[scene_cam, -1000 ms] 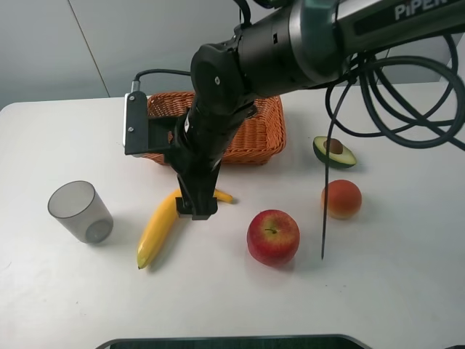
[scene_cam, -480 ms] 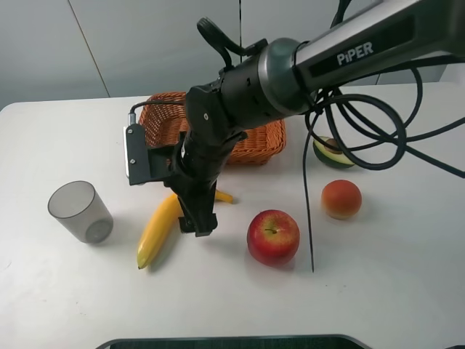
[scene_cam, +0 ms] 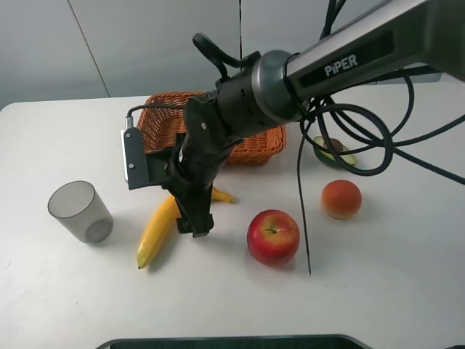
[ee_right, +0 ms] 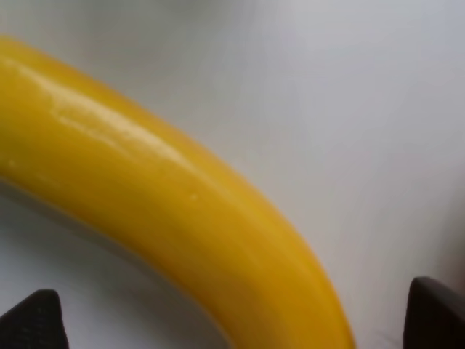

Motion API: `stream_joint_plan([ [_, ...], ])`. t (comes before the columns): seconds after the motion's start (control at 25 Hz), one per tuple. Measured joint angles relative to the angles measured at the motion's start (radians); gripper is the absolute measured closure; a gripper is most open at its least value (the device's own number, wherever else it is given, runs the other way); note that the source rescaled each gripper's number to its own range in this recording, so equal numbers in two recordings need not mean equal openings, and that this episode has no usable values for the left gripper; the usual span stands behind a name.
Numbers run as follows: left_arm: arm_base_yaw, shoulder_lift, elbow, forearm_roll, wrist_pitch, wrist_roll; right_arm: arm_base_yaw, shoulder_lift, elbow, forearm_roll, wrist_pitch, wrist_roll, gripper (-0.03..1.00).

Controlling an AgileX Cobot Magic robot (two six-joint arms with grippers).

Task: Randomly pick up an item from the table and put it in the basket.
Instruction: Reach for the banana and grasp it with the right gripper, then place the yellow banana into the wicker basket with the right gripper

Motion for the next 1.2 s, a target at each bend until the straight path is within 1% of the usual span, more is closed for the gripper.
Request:
stream_joint_plan([
  [0.24, 0.0, 0.0, 0.0, 0.0, 0.0, 0.0, 0.0, 0.019, 0.0, 0.017, -0.006, 0.0, -0.03],
  [0.28, 0.0, 0.0, 0.0, 0.0, 0.0, 0.0, 0.0, 0.019, 0.0, 0.019, -0.006, -0.003, -0.01],
  [0.32, 0.0, 0.0, 0.0, 0.0, 0.0, 0.0, 0.0, 0.019, 0.0, 0.019, -0.006, -0.008, 0.1],
  [0.4, 0.0, 0.0, 0.0, 0.0, 0.0, 0.0, -0.002, 0.019, 0.0, 0.021, -0.006, -0.02, 0.59],
  [0.44, 0.0, 0.0, 0.0, 0.0, 0.0, 0.0, -0.004, 0.019, 0.0, 0.021, -0.006, -0.025, 0.87],
  [0.48, 0.0, 0.0, 0.0, 0.0, 0.0, 0.0, -0.005, 0.019, -0.002, 0.024, -0.003, -0.028, 0.97],
  [0.52, 0.0, 0.0, 0.0, 0.0, 0.0, 0.0, -0.005, 0.019, -0.002, 0.024, -0.003, -0.032, 0.95],
  [1.2, 0.0, 0.0, 0.0, 0.0, 0.0, 0.0, -0.019, 0.019, -0.002, 0.024, 0.003, -0.061, 0.95],
])
